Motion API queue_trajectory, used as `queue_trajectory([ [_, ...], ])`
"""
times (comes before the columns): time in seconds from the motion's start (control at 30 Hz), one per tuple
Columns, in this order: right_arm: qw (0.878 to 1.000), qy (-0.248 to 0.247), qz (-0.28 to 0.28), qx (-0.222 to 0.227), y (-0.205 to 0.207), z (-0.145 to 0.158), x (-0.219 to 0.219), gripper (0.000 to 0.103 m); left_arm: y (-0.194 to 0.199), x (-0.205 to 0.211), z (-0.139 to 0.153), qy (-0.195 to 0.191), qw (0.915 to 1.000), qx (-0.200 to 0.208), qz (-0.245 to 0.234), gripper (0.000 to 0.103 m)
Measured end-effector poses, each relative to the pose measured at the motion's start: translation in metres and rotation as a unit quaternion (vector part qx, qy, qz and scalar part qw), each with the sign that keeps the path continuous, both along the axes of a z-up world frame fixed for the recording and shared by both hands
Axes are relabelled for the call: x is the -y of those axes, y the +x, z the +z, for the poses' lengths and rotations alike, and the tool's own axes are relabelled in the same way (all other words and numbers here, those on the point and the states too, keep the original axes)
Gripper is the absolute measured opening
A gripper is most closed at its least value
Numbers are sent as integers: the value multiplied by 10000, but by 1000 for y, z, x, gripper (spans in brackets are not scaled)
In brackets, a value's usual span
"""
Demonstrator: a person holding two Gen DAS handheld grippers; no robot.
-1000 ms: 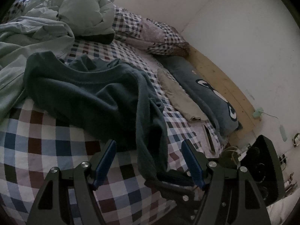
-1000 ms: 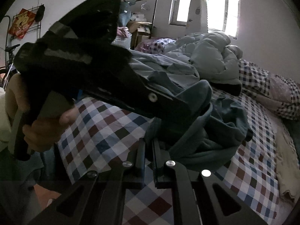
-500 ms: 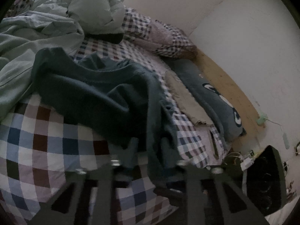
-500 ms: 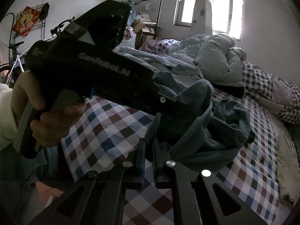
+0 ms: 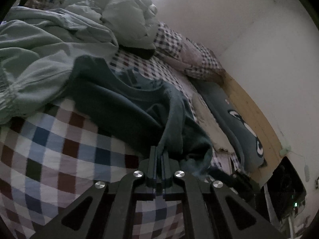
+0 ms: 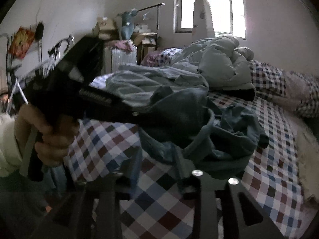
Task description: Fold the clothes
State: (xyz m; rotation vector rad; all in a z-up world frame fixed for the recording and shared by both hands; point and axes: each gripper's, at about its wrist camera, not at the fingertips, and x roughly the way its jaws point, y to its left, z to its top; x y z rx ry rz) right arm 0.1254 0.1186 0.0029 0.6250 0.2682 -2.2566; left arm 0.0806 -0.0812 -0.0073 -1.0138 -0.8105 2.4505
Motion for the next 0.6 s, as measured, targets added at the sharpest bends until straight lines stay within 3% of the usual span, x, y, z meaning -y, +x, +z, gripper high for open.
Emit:
queue_trajectory([
  [0.23, 9921, -829, -888, 310, -28, 13, -43, 60, 8, 10, 0, 119, 9999, -21, 92, 2],
  [0.43, 9787, -1396, -1228, 872, -56, 16, -64, 62, 13, 9, -2, 165, 9998, 24, 48, 2],
  [0.6, 9782, -1309, -1226, 1047, -65, 23, -52, 62, 13, 8, -4, 152, 9999, 59, 34, 2],
])
